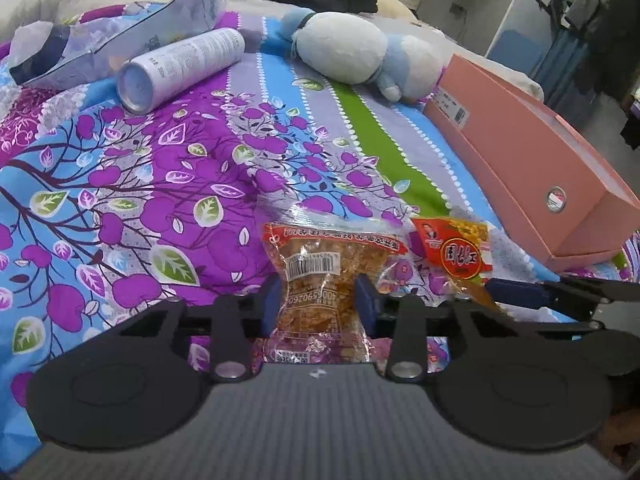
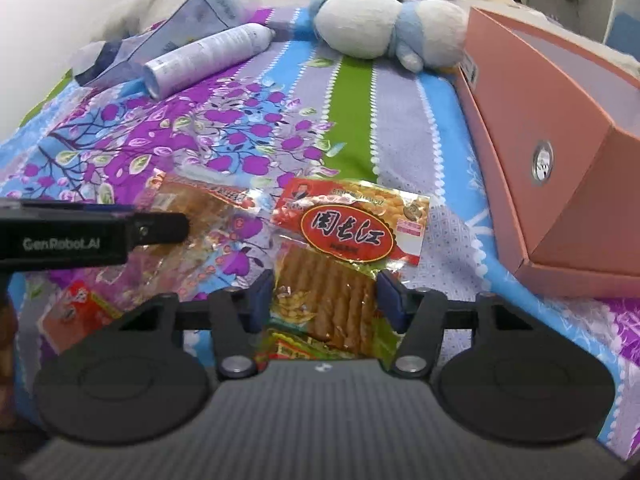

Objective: Organize snacks

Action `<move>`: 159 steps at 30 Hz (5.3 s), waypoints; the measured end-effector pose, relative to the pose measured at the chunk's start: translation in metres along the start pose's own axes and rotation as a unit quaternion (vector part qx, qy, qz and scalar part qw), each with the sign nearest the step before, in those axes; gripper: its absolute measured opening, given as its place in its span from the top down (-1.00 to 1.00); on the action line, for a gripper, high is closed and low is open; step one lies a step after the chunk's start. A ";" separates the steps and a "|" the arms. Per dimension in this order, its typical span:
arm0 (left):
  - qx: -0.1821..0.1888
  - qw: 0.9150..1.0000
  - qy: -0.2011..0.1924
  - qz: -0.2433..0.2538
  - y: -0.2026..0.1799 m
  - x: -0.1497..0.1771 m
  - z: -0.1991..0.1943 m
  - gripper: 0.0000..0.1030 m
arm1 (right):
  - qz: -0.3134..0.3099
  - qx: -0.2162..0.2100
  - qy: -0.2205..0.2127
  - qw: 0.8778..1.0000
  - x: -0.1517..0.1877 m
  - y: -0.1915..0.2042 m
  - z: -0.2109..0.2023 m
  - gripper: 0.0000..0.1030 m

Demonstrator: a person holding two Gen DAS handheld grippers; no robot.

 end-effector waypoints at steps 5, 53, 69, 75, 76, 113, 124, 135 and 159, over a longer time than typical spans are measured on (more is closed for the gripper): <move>0.013 1.000 -0.005 -0.014 -0.004 0.001 -0.006 0.37 | 0.015 -0.012 0.006 1.000 -0.004 -0.007 -0.004 -0.01; 0.099 0.992 -0.067 0.048 -0.169 -0.078 -0.058 0.46 | 0.081 0.034 -0.135 0.987 -0.051 -0.126 -0.136 0.03; 0.160 0.983 -0.069 0.059 -0.233 -0.220 0.029 0.47 | 0.163 0.116 -0.192 0.961 -0.123 -0.233 -0.107 0.03; 0.139 0.988 -0.031 0.063 -0.251 -0.253 0.084 0.46 | 0.166 0.098 -0.165 0.967 -0.146 -0.259 -0.071 0.02; 0.131 0.989 -0.024 0.064 -0.253 -0.256 0.094 0.46 | 0.169 0.095 -0.157 0.968 -0.147 -0.264 -0.064 0.02; 0.107 0.987 -0.028 0.113 -0.268 -0.243 0.013 -0.89 | 0.191 0.115 -0.139 0.965 -0.128 -0.289 -0.109 -0.32; 0.090 0.982 -0.057 0.156 -0.282 -0.219 -0.041 -0.97 | 0.198 0.104 -0.175 0.959 -0.115 -0.268 -0.152 -0.32; 0.083 0.978 -0.071 0.178 -0.285 -0.200 -0.070 -0.97 | 0.212 0.105 -0.171 0.957 -0.087 -0.257 -0.167 -0.32; 0.080 0.981 -0.069 0.164 -0.276 -0.128 -0.097 -0.97 | 0.209 0.103 -0.151 0.961 -0.031 -0.226 -0.186 -0.32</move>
Point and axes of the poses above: each gripper's, at about its wrist camera, not at the fingertips, and z roughly the way its jaws point, y to its left, x to its underside, the point moved 4 cm from there along z, roughly the way its jaws point, and after that the axes turned 15 degrees about x, right-handed, at the moved point
